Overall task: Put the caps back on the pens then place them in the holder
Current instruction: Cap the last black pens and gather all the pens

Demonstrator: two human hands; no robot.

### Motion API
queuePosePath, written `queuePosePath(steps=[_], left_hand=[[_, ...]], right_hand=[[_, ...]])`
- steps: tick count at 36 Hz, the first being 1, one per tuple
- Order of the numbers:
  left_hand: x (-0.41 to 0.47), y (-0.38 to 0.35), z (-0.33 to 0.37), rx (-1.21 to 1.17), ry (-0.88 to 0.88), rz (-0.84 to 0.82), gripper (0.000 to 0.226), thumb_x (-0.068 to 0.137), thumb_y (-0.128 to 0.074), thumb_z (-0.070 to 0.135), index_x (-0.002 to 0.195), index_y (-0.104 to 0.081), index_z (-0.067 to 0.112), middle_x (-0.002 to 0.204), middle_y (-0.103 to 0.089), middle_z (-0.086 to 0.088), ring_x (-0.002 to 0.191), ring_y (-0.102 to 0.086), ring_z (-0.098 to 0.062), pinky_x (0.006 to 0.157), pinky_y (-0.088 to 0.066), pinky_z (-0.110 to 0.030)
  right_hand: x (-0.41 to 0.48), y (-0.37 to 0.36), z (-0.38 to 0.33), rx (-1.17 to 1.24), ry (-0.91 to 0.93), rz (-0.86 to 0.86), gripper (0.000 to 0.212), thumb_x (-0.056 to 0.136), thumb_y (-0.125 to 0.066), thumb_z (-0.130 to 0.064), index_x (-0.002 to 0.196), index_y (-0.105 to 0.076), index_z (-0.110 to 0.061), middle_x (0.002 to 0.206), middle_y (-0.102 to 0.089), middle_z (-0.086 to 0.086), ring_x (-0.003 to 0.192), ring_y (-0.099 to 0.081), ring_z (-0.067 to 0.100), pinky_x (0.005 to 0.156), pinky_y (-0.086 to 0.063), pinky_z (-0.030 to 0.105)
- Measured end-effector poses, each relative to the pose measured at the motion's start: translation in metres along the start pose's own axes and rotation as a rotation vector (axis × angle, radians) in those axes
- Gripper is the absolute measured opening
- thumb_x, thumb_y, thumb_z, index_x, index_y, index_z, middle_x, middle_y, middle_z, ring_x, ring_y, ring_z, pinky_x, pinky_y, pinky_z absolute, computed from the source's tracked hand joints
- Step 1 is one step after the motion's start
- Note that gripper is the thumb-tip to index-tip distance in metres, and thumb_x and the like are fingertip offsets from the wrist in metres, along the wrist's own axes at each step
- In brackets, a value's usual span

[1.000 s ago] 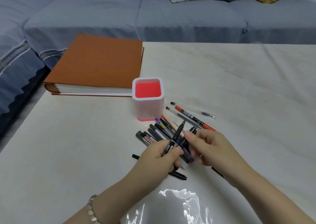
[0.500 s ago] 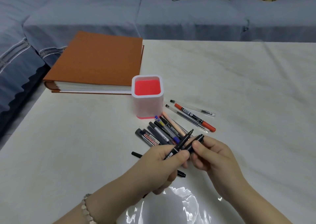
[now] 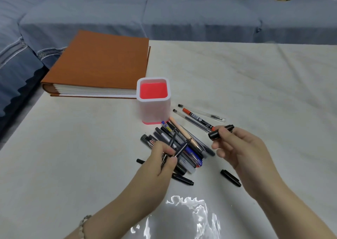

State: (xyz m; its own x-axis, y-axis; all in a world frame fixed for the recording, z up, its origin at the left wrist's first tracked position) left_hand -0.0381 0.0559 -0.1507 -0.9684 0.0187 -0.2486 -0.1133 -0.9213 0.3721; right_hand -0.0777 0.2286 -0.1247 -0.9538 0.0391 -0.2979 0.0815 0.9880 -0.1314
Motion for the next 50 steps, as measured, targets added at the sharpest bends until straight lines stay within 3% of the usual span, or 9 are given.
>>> queuePosePath(steps=[3, 9, 21, 25, 29, 34, 37, 44, 50], left_hand=[[0.0, 0.005, 0.003, -0.019, -0.012, 0.052, 0.009, 0.089, -0.051, 0.028, 0.082, -0.046, 0.031, 0.069, -0.051, 0.009, 0.054, -0.041, 0.003, 0.055, -0.034, -0.01], [-0.005, 0.007, 0.015, -0.01, -0.1, 0.053, 0.012, 0.083, -0.06, 0.026, 0.072, -0.054, 0.029, 0.064, -0.055, 0.018, 0.058, -0.045, 0.003, 0.056, -0.035, -0.007], [-0.008, 0.001, 0.035, 0.05, -0.237, -0.01, 0.022, 0.086, -0.059, 0.022, 0.072, -0.057, 0.04, 0.082, -0.06, 0.012, 0.079, -0.053, 0.002, 0.067, -0.037, -0.007], [-0.007, -0.001, 0.041, 0.076, -0.281, 0.002, 0.017, 0.083, -0.052, 0.031, 0.068, -0.056, 0.04, 0.082, -0.06, 0.008, 0.081, -0.053, -0.001, 0.07, -0.038, -0.008], [-0.008, -0.004, 0.045, 0.049, -0.293, -0.002, 0.014, 0.08, -0.05, 0.031, 0.068, -0.055, 0.037, 0.077, -0.061, 0.007, 0.077, -0.054, -0.001, 0.067, -0.038, -0.008], [-0.003, -0.008, 0.036, -0.127, -0.15, -0.087, 0.026, 0.085, -0.059, 0.012, 0.065, -0.057, 0.028, 0.052, -0.058, 0.018, 0.051, -0.049, 0.005, 0.051, -0.035, -0.007], [0.0, -0.006, 0.031, -0.065, -0.162, -0.041, 0.006, 0.074, -0.058, 0.03, 0.071, -0.058, 0.035, 0.073, -0.063, 0.004, 0.069, -0.055, -0.003, 0.063, -0.042, -0.012], [-0.001, -0.001, 0.028, 0.196, -0.183, -0.053, 0.022, 0.087, -0.055, 0.023, 0.07, -0.049, 0.036, 0.085, -0.054, 0.009, 0.084, -0.047, -0.001, 0.067, -0.035, -0.007], [-0.002, 0.005, 0.004, 0.143, -0.03, -0.055, 0.023, 0.094, -0.038, 0.03, 0.077, -0.052, 0.024, 0.068, -0.059, 0.012, 0.056, -0.045, 0.002, 0.055, -0.035, -0.011]], right_hand=[[-0.003, -0.006, 0.006, 0.017, -0.017, -0.007, 0.019, 0.087, -0.054, -0.013, 0.072, -0.065, -0.007, 0.049, -0.059, 0.002, 0.044, -0.047, 0.011, 0.048, -0.046, 0.014], [-0.002, -0.009, 0.012, 0.031, -0.024, -0.014, 0.018, 0.087, -0.054, -0.014, 0.076, -0.065, -0.003, 0.054, -0.059, 0.007, 0.044, -0.048, 0.011, 0.048, -0.047, 0.015], [-0.011, -0.031, 0.017, -0.068, -0.021, -0.25, 0.005, 0.074, -0.067, -0.011, 0.075, -0.068, -0.006, 0.054, -0.06, 0.008, 0.046, -0.047, 0.013, 0.048, -0.044, 0.015], [-0.011, -0.03, 0.019, -0.042, 0.022, -0.248, 0.016, 0.069, -0.059, -0.02, 0.071, -0.07, -0.009, 0.052, -0.06, 0.006, 0.045, -0.049, 0.01, 0.049, -0.044, 0.015], [-0.014, -0.029, 0.015, -0.017, 0.089, -0.257, 0.016, 0.07, -0.057, -0.018, 0.075, -0.069, -0.007, 0.052, -0.06, 0.005, 0.046, -0.05, 0.011, 0.051, -0.044, 0.015], [-0.016, -0.03, 0.011, -0.011, 0.116, -0.286, 0.015, 0.072, -0.056, -0.016, 0.073, -0.069, -0.008, 0.052, -0.059, 0.006, 0.049, -0.051, 0.011, 0.053, -0.045, 0.016], [-0.016, -0.031, 0.017, -0.063, 0.075, -0.24, 0.016, 0.072, -0.064, -0.019, 0.073, -0.068, -0.004, 0.051, -0.06, 0.005, 0.045, -0.049, 0.011, 0.05, -0.044, 0.016], [-0.014, -0.025, 0.034, 0.004, -0.07, -0.143, 0.02, 0.085, -0.054, -0.01, 0.072, -0.065, 0.0, 0.05, -0.063, 0.008, 0.042, -0.052, 0.009, 0.046, -0.046, 0.015], [0.0, 0.016, 0.022, 0.062, -0.039, 0.078, 0.02, 0.088, -0.052, -0.012, 0.074, -0.064, -0.003, 0.052, -0.066, 0.004, 0.046, -0.058, 0.007, 0.046, -0.047, 0.012]])
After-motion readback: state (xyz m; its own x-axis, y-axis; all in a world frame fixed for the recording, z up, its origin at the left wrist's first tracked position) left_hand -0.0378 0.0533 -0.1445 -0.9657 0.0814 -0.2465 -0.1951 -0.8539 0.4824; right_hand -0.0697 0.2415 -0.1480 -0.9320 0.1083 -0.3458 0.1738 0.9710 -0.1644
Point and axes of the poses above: each hand's wrist, its own x-axis towards the middle knuckle, its own y-axis out of the back of the hand, z = x × y, the point moved 9 cm from there along x, towards the middle knuckle
